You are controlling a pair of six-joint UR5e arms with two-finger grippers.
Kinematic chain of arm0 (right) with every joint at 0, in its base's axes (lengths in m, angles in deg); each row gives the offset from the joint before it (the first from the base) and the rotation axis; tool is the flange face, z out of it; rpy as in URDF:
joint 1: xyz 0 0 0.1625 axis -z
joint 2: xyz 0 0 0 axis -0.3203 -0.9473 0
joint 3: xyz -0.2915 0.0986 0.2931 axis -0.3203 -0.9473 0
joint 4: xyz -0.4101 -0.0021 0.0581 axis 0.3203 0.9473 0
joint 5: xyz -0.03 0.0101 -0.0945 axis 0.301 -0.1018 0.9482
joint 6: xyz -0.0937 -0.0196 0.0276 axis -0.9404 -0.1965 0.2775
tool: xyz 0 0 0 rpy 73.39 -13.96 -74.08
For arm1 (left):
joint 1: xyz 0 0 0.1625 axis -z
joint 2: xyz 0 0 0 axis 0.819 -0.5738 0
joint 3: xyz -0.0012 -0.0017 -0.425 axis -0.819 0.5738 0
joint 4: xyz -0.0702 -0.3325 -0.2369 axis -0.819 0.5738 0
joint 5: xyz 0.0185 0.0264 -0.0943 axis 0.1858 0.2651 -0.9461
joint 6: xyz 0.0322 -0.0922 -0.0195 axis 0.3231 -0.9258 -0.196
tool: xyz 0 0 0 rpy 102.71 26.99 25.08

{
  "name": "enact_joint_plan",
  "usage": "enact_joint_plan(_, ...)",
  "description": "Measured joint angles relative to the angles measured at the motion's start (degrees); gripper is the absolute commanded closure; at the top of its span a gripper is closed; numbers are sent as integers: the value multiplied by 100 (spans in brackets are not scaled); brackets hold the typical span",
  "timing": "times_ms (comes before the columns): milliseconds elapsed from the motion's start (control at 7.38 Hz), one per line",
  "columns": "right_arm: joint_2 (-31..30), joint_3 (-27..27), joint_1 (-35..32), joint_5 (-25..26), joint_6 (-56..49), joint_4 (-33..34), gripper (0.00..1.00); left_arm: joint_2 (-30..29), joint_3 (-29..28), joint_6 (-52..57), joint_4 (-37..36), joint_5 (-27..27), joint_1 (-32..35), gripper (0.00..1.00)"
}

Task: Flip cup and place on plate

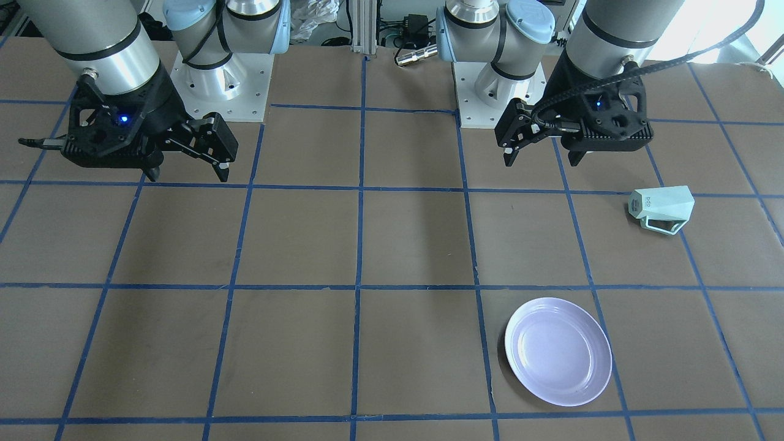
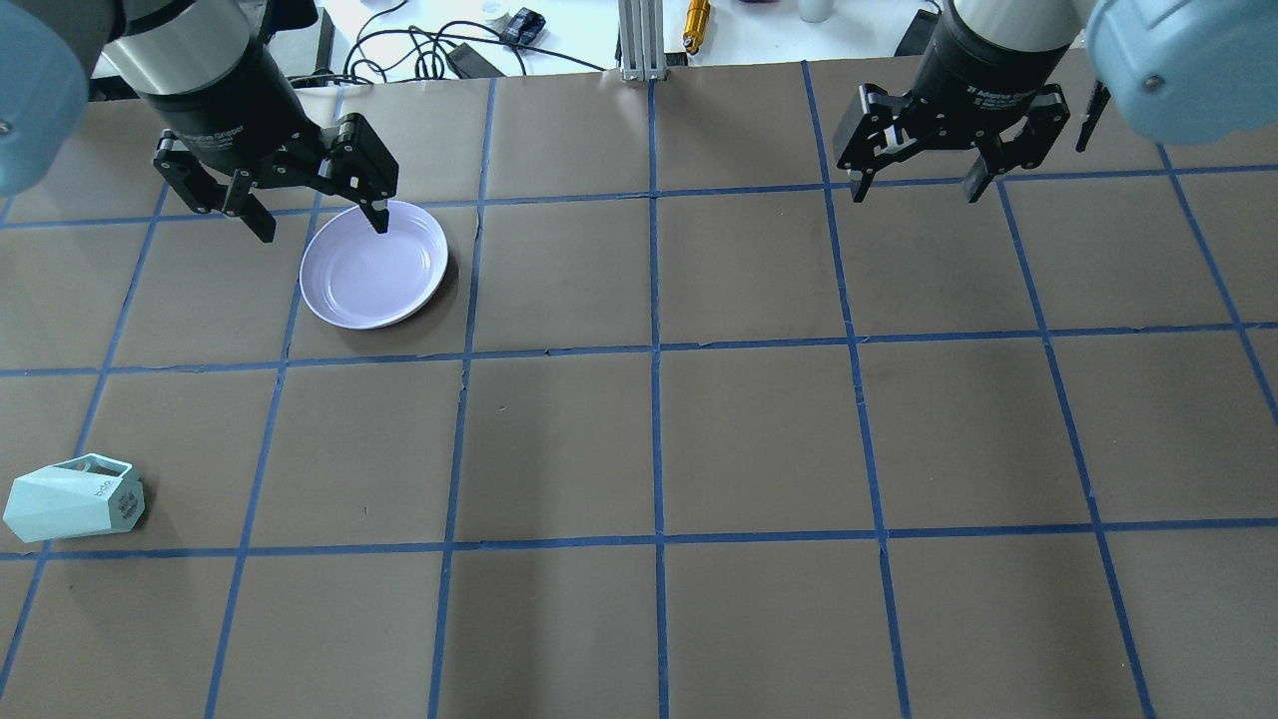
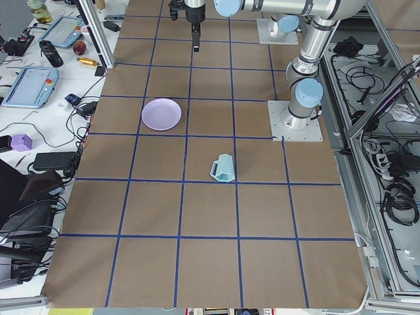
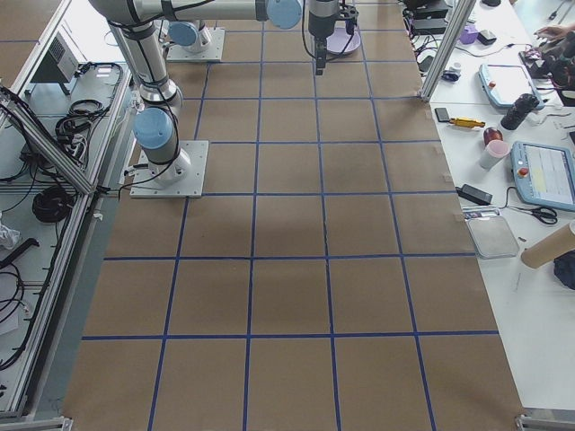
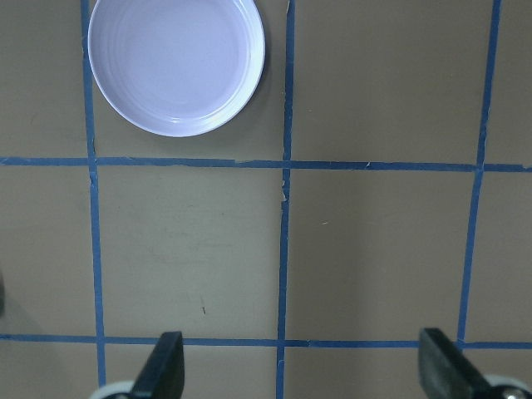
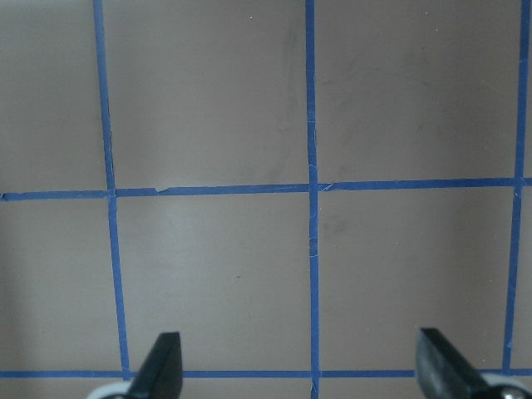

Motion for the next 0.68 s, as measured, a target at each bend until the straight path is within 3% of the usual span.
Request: enact_joint_plan(678, 0, 0, 0, 0, 0, 0, 0, -2, 7, 82, -45, -50, -22, 0)
